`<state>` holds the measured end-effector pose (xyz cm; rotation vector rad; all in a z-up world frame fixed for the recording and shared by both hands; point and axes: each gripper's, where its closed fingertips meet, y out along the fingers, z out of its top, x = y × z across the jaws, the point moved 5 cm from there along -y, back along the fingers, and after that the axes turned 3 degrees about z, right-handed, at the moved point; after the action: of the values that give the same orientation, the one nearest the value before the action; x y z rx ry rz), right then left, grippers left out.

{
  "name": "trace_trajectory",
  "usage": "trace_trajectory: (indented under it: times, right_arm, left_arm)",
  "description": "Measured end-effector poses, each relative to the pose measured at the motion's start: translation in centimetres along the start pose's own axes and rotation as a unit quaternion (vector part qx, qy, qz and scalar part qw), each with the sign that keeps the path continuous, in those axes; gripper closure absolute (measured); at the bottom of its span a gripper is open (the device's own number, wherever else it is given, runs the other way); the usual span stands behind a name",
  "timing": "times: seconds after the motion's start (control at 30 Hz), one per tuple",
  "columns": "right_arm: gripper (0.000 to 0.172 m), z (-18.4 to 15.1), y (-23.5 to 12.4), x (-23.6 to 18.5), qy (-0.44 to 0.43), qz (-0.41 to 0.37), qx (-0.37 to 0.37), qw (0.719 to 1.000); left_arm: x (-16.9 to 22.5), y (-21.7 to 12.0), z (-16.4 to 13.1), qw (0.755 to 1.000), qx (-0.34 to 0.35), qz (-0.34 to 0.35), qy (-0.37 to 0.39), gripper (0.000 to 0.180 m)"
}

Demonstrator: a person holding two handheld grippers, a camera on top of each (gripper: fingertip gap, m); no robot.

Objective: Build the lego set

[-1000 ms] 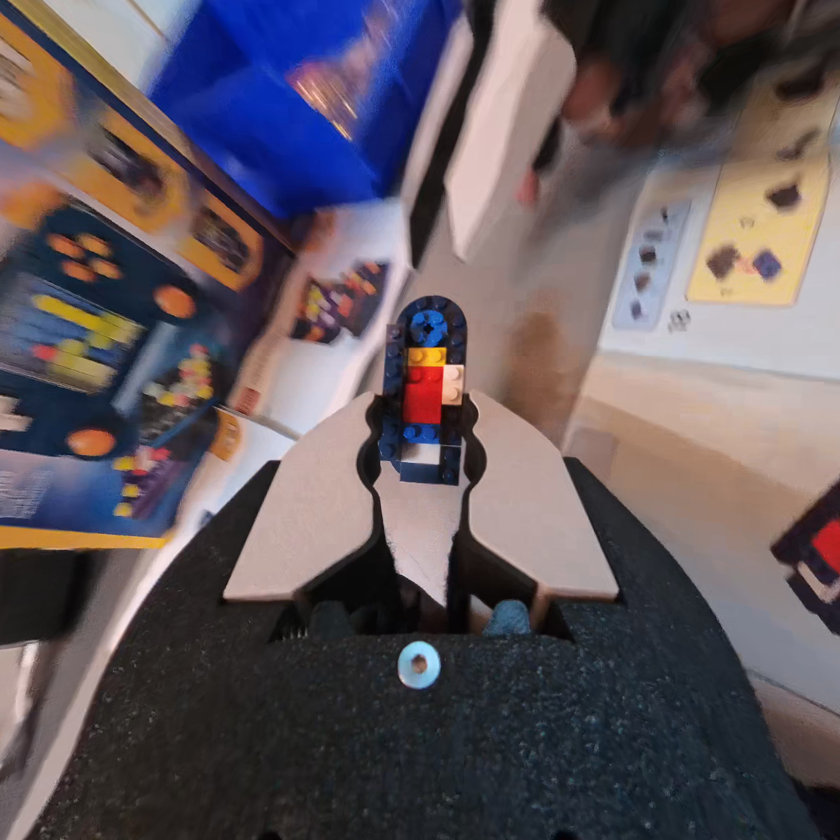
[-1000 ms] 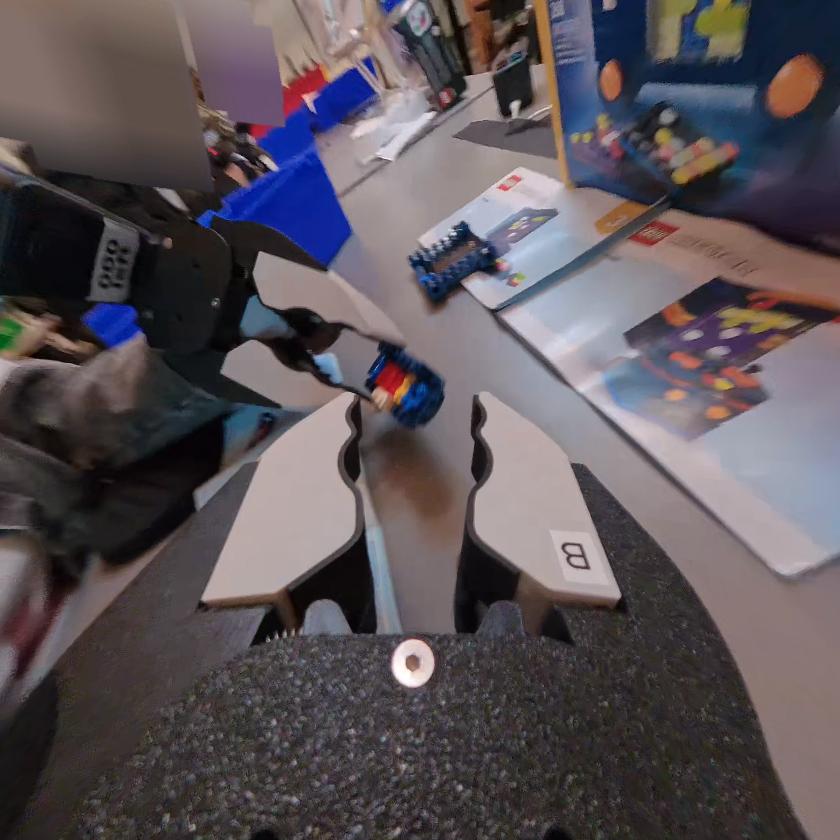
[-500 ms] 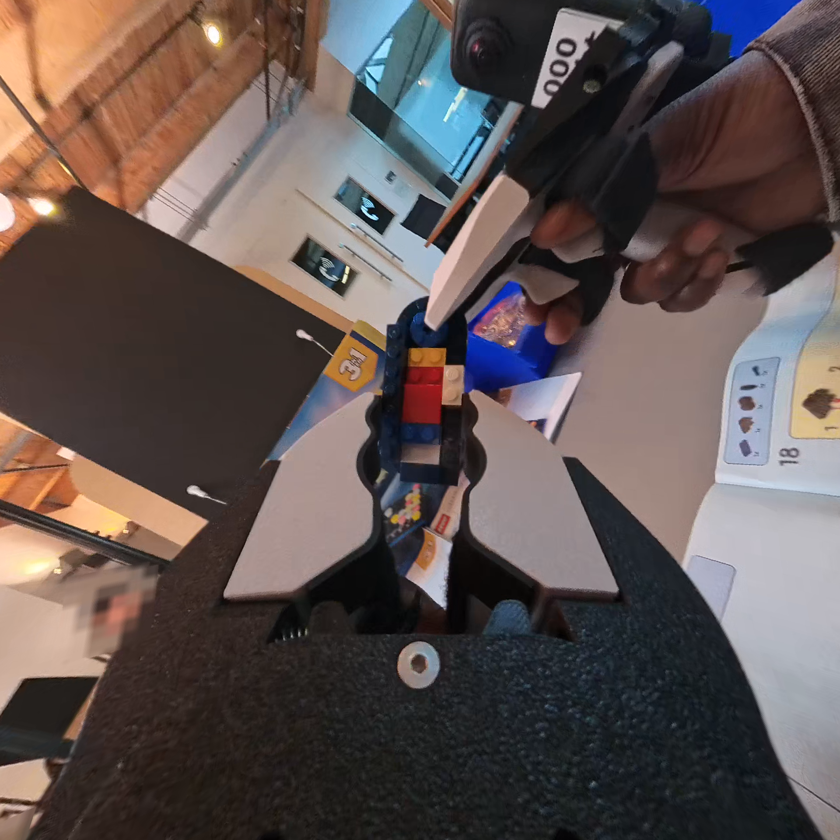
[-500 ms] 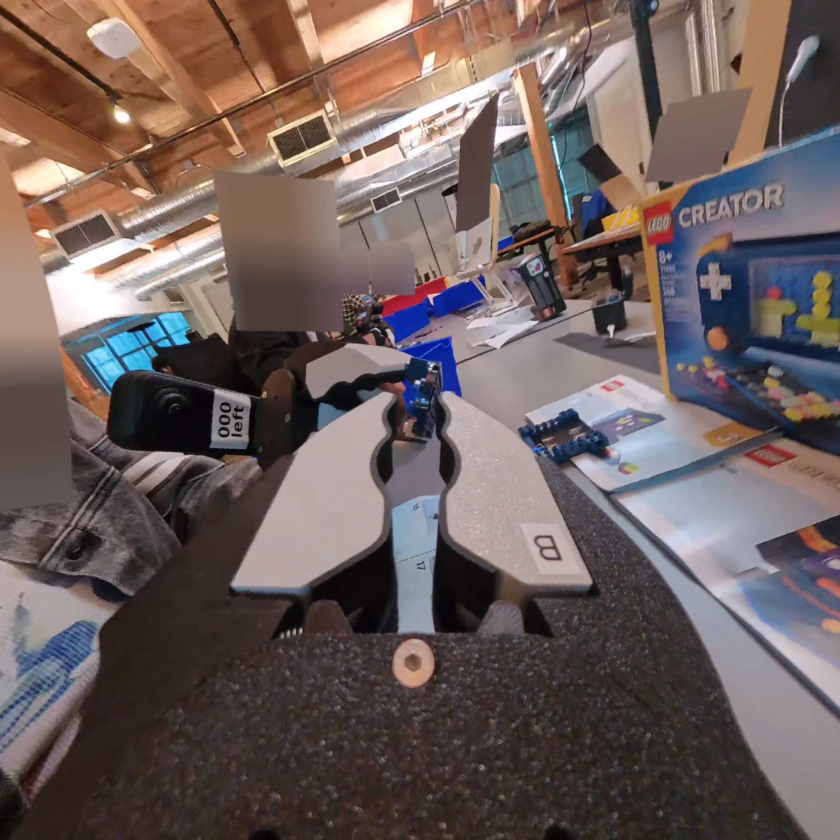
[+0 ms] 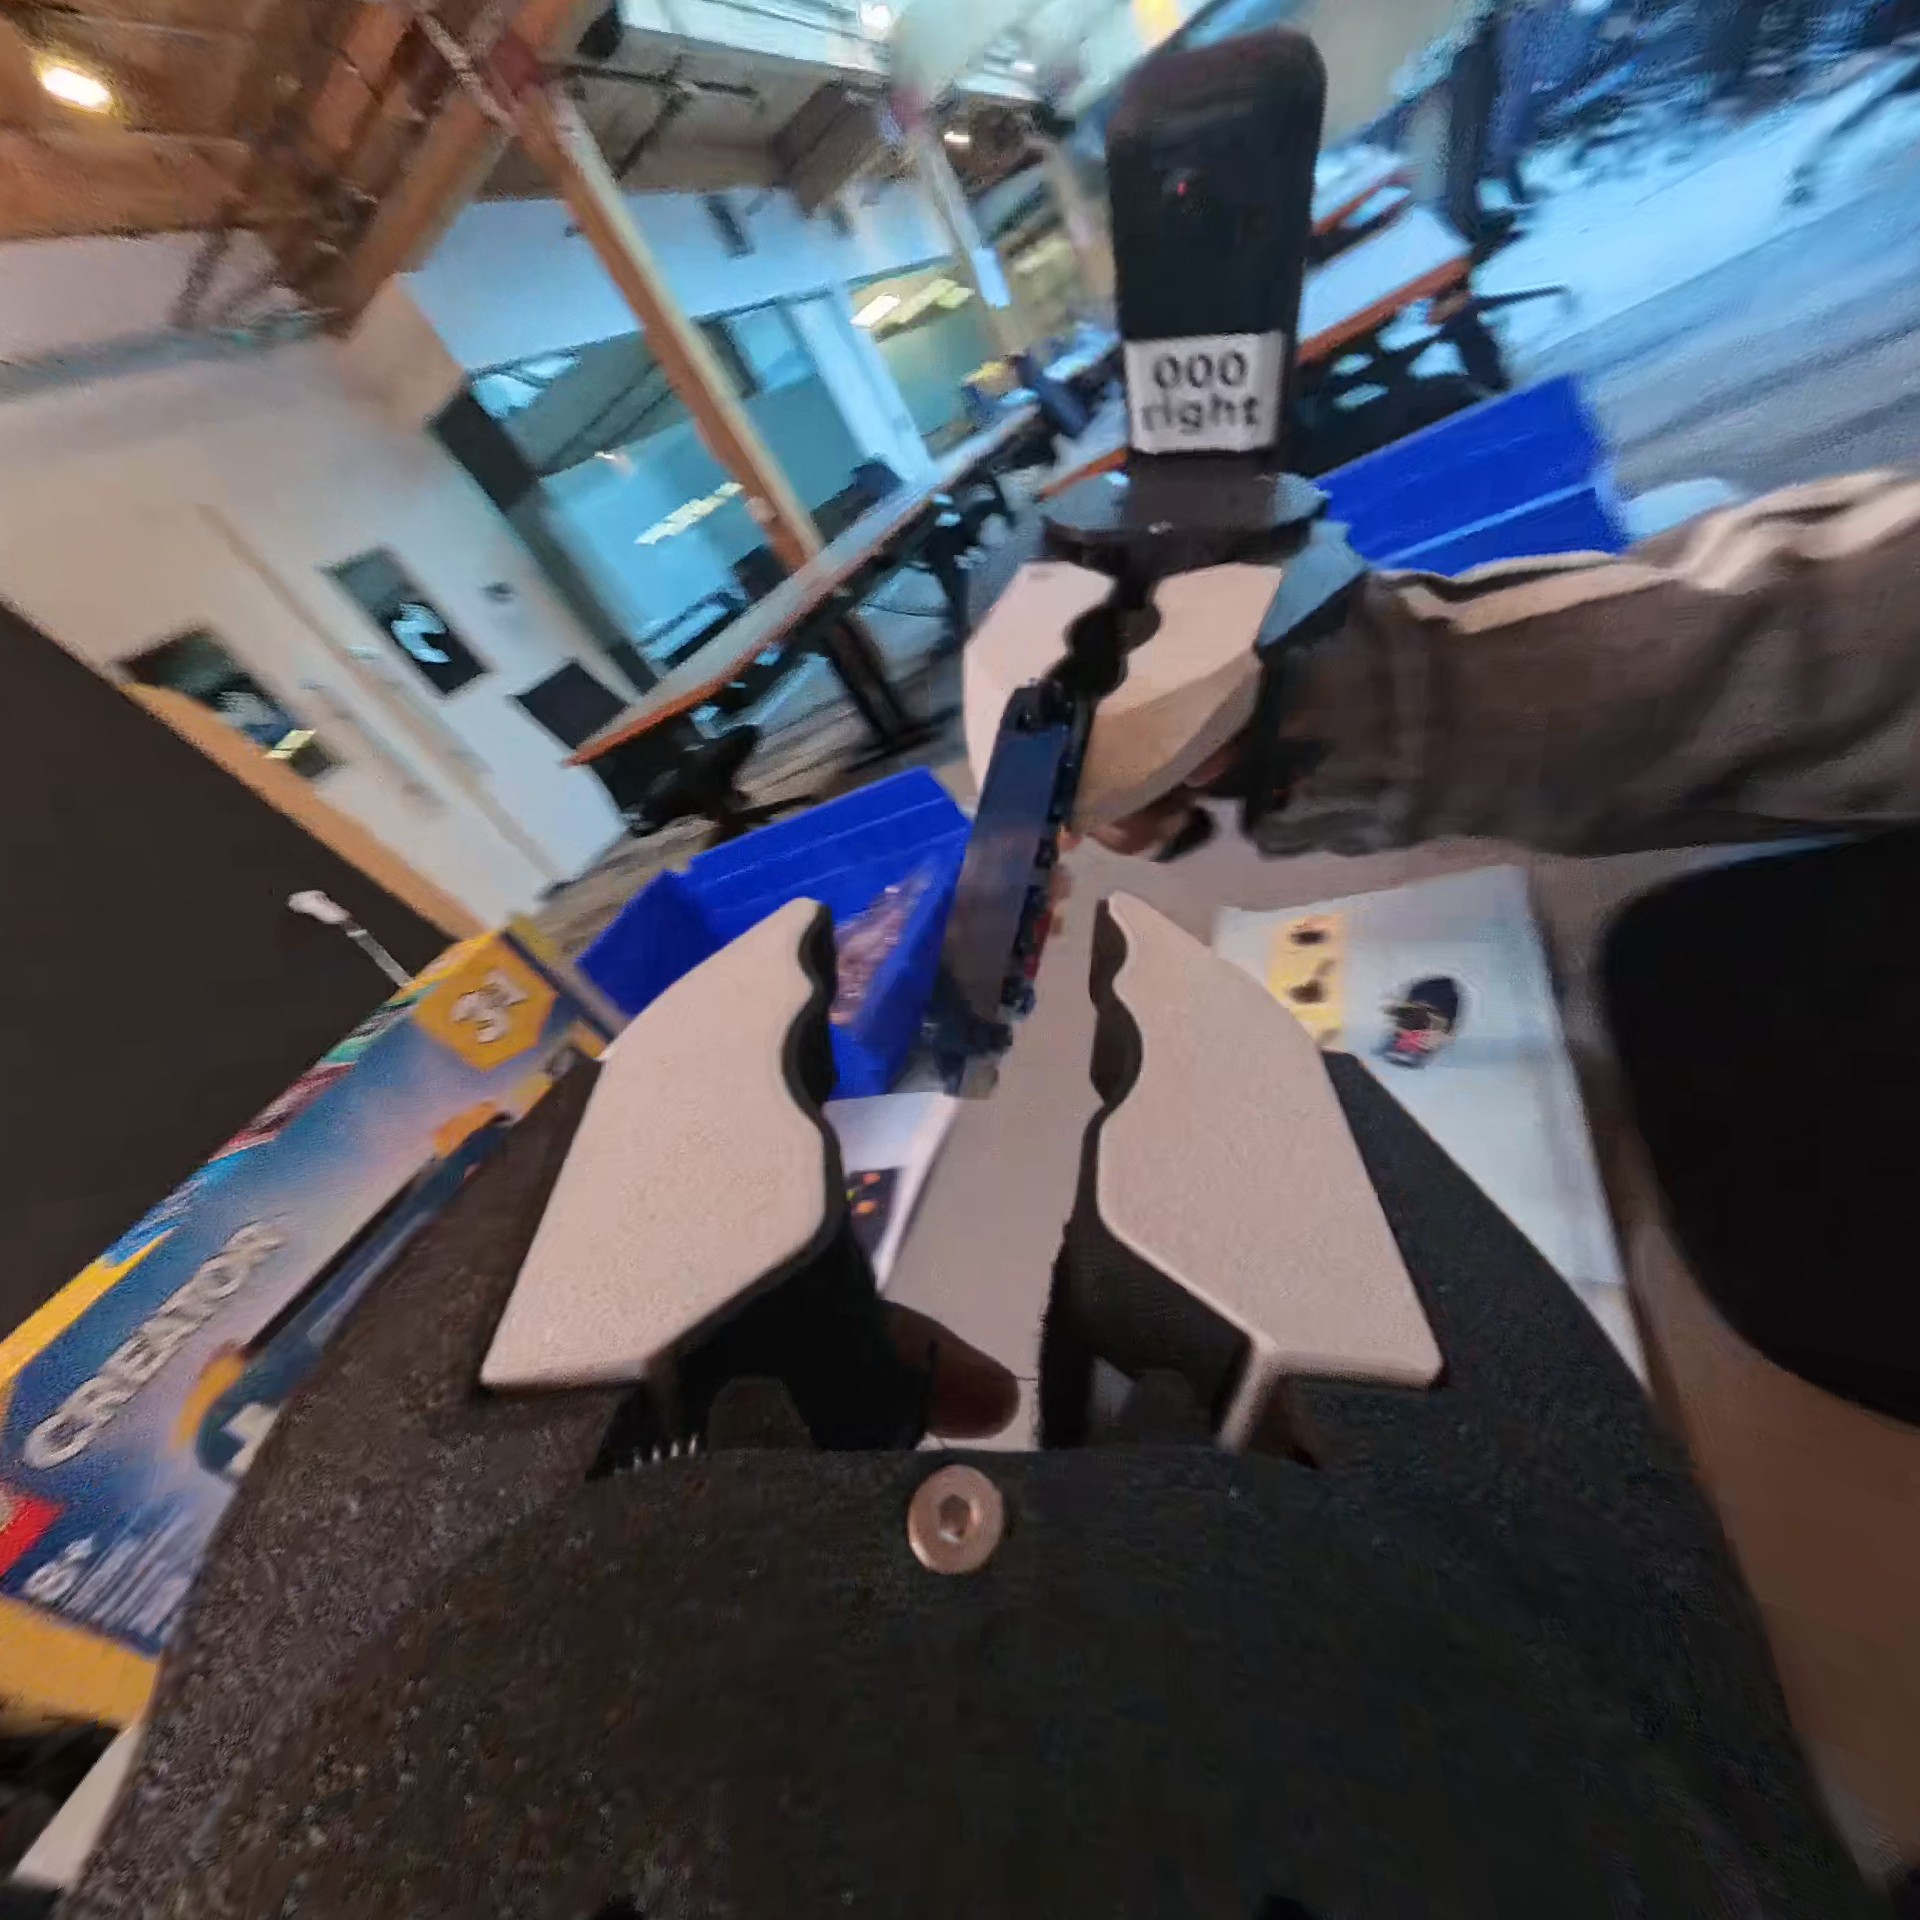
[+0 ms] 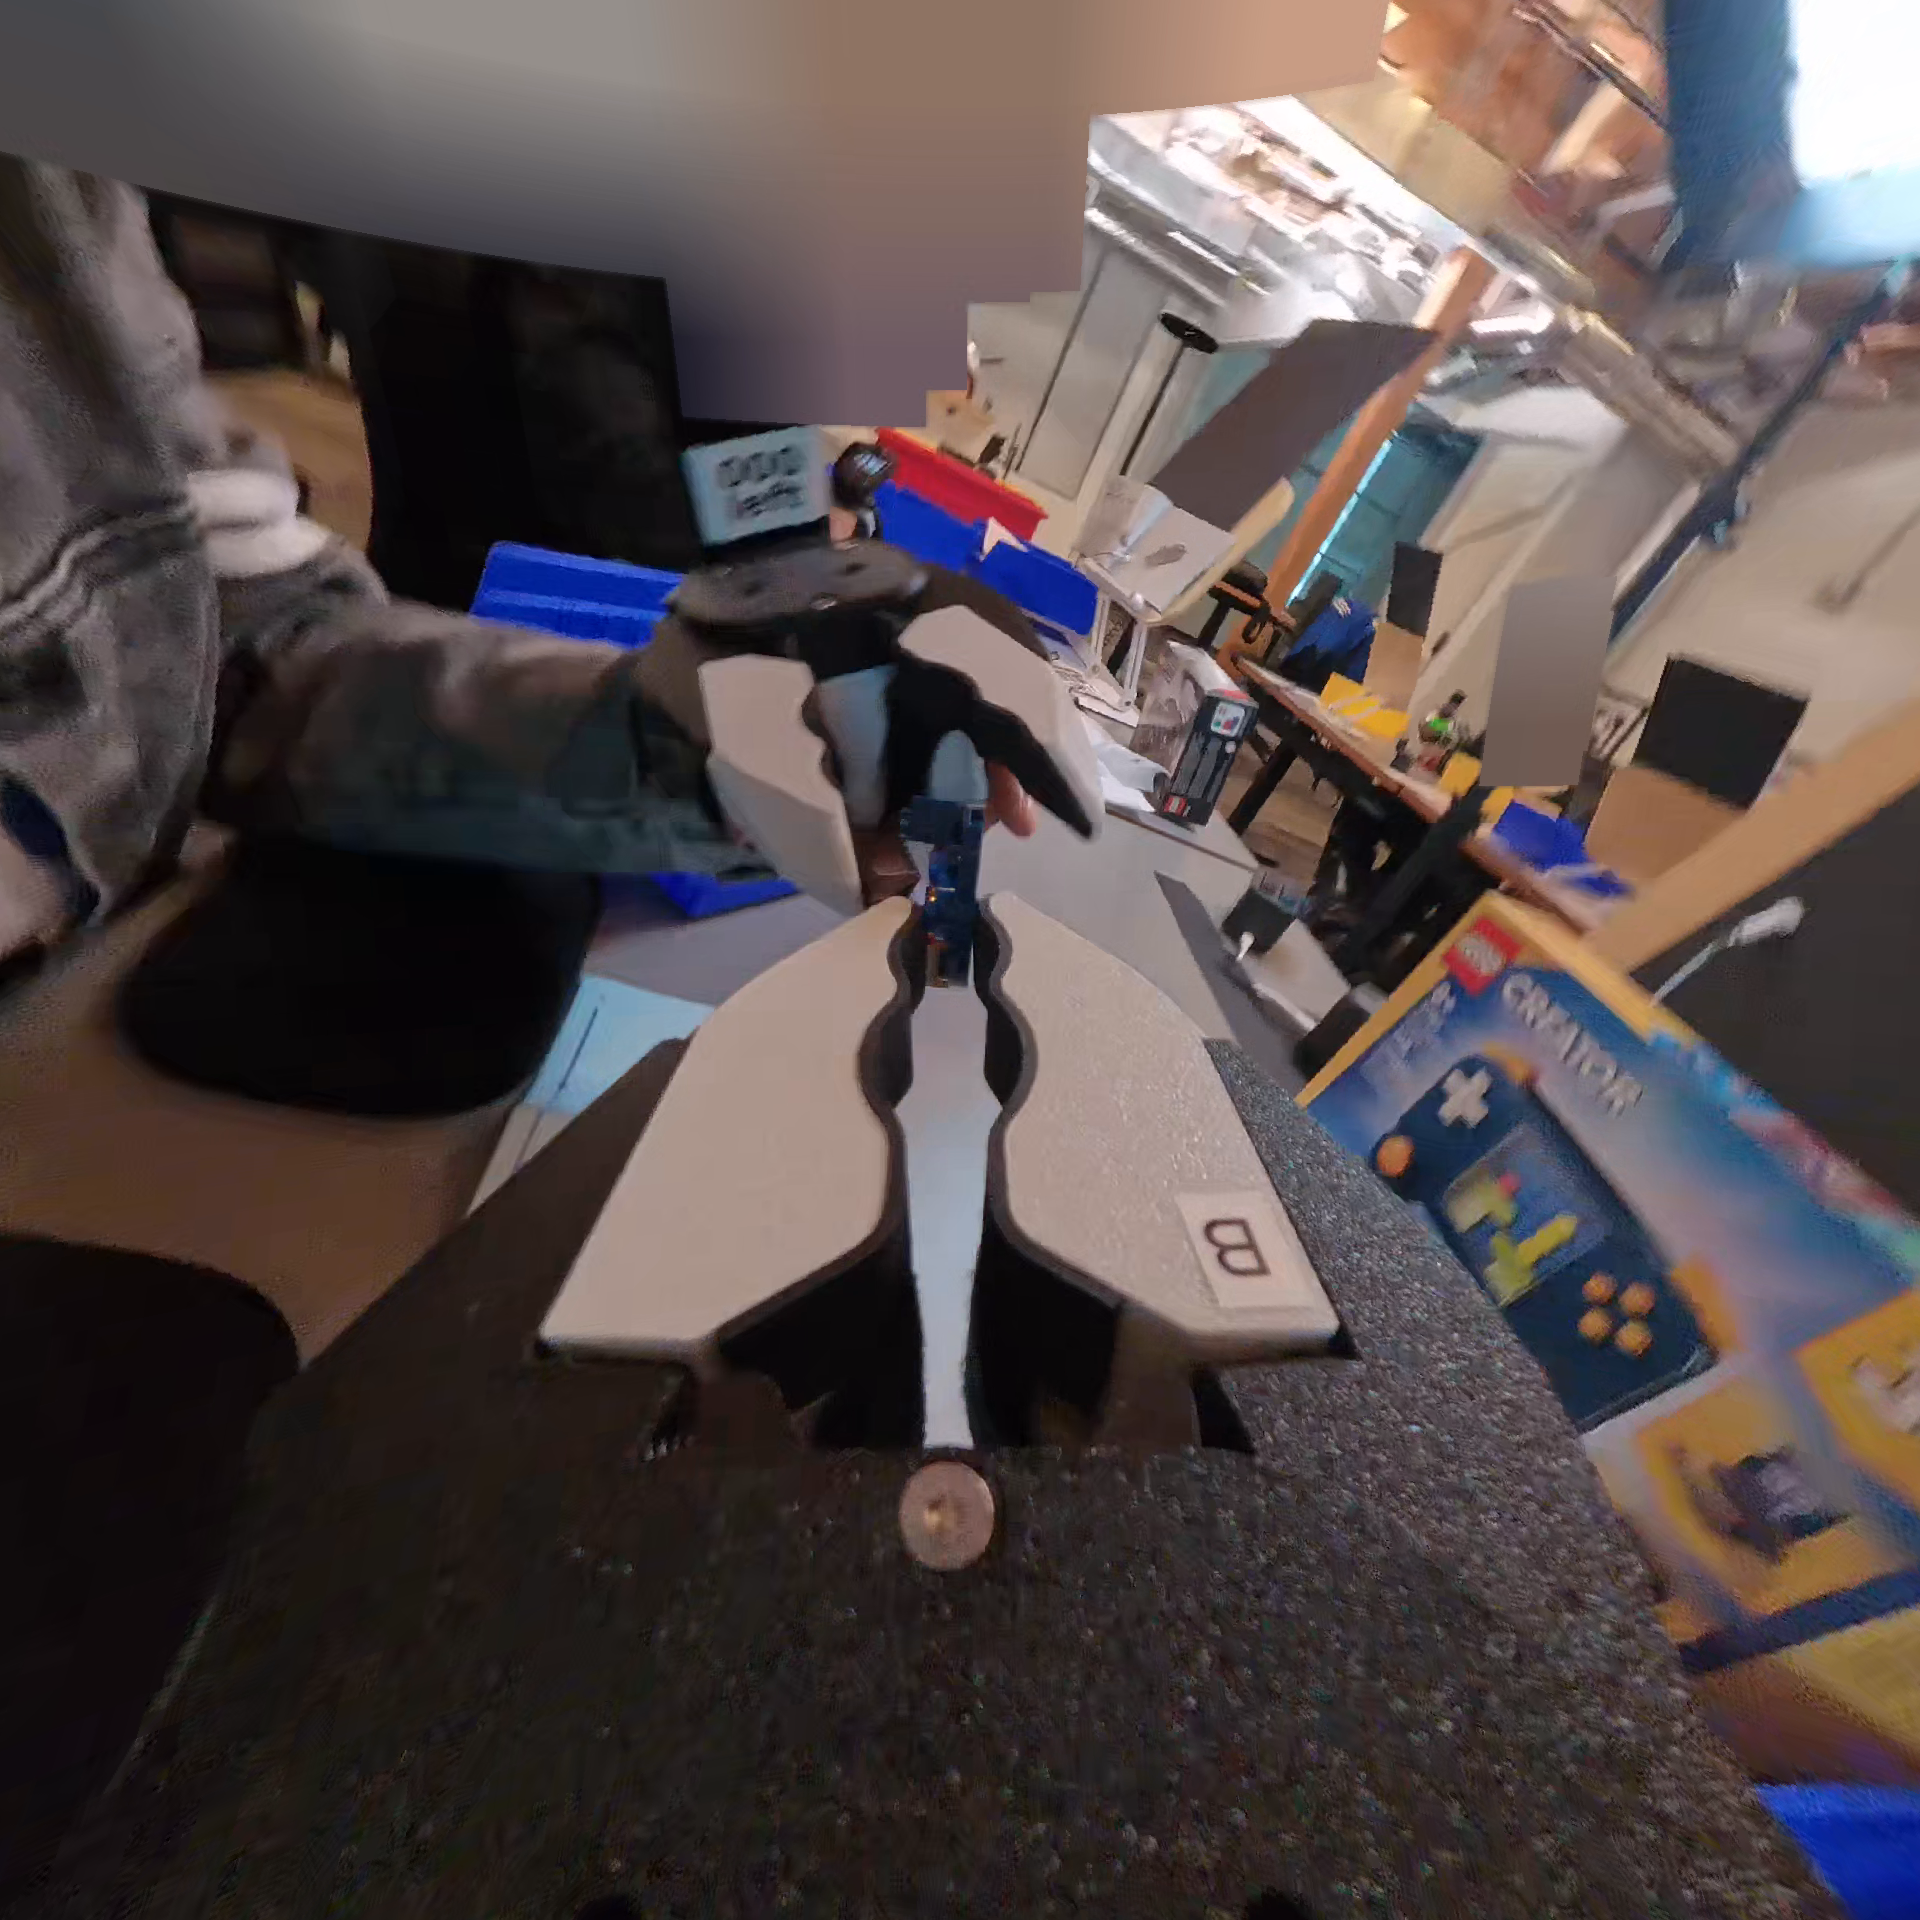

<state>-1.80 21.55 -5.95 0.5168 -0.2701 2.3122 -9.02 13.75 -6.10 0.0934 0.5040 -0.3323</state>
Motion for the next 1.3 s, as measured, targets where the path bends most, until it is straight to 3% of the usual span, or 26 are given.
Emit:
trace_trajectory:
  times: [0.1, 0.2, 0.4, 0.5, 0.73, 0.87, 0.97, 1.07, 1.13, 1.2, 1.3]
  right_arm:
    - [0.163, 1.4, 0.8, -1.7, -0.077, 0.024, -0.017, 0.997]
    - [0.163, 2.2, 1.5, -2.8, -0.124, 0.032, -0.028, 0.991]
    - [0.155, 4.3, 2.0, -4.0, -0.225, -0.021, -0.012, 0.974]
    - [0.153, 5.1, 1.9, -4.2, -0.245, -0.032, -0.008, 0.969]
    - [0.155, 5.1, 2.3, -5.0, -0.252, 0.002, -0.022, 0.968]
    - [0.161, 4.0, 2.9, -5.1, -0.235, 0.026, -0.054, 0.97]
    - [0.163, 3.1, 3.2, -4.1, -0.138, 0.029, -0.047, 0.989]
    - [0.163, 1.1, 2.8, -0.9, 0.076, -0.004, 0.001, 0.997]
    - [0.163, -0.1, 2.2, 1.2, 0.26, -0.027, 0.087, 0.961]
    - [0.164, -1.2, 1.7, 2.5, 0.407, -0.026, 0.186, 0.894]
    - [0.164, -2.8, 2.1, 2.8, 0.518, -0.015, 0.256, 0.816]
  left_arm:
    - [1.7, -0.3, 0.3, 0.998, -0.027, -0.038, 0.052, 0.145]
    - [2.8, -0.7, 0.8, 0.994, -0.011, -0.028, 0.1, 0.162]
    - [3.6, -2.4, 1.9, 0.979, 0.057, 0.031, 0.192, 0.168]
    - [3.5, -2.9, 2.2, 0.971, 0.057, 0.049, 0.225, 0.168]
    - [3.9, -2.8, 1.6, 0.971, 0.035, 0.027, 0.236, 0.168]
    - [4.4, -2.4, 0.9, 0.98, 0.011, -0.012, 0.2, 0.168]
    - [3.8, -2.3, 0.2, 0.989, 0.001, -0.015, 0.148, 0.165]
    - [1.9, -2.7, 0.4, 0.995, 0.034, 0.046, 0.086, 0.137]
    - [0.0, -3.4, 0.5, 0.989, 0.048, 0.13, 0.061, 0.122]
    - [-1.2, -3.6, 0.3, 0.978, 0.038, 0.195, 0.063, 0.106]
    - [-0.7, -2.6, -0.7, 0.968, 0.0, 0.22, 0.124, 0.098]
